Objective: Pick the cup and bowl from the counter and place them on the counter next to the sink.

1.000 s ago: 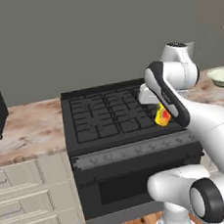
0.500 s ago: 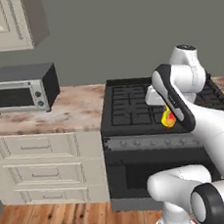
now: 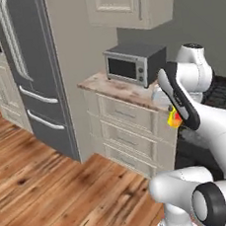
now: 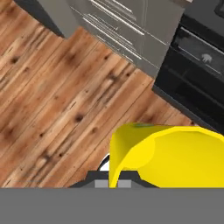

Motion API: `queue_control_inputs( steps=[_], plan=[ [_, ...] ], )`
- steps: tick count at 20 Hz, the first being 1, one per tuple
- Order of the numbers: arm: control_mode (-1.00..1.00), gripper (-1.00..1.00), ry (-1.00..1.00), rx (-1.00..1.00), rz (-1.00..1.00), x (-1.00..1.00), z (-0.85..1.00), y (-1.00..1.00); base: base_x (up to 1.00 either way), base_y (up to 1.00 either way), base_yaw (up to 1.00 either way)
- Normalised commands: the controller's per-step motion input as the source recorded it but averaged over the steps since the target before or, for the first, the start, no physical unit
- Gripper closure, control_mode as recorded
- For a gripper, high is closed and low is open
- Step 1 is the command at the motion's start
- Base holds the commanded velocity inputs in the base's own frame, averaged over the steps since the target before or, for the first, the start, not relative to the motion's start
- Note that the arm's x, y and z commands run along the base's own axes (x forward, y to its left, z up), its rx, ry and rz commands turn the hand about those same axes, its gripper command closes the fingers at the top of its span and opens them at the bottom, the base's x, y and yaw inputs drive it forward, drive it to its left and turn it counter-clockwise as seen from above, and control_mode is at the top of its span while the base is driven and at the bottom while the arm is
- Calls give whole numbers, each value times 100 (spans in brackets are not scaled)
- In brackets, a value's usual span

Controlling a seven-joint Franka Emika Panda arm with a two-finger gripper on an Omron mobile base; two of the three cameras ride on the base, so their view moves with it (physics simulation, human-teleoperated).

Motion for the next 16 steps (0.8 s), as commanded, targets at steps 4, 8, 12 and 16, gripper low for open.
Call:
queue_control_inputs(
  steps=[4,8,12,16],
  plan=[
    [100,100,0,0,0,0,0,0,0,0,88],
    [100,100,0,0,0,0,0,0,0,0,88],
    [100,100,0,0,0,0,0,0,0,-6,85],
    [100,100,0,0,0,0,0,0,0,-21,80]
  ],
)
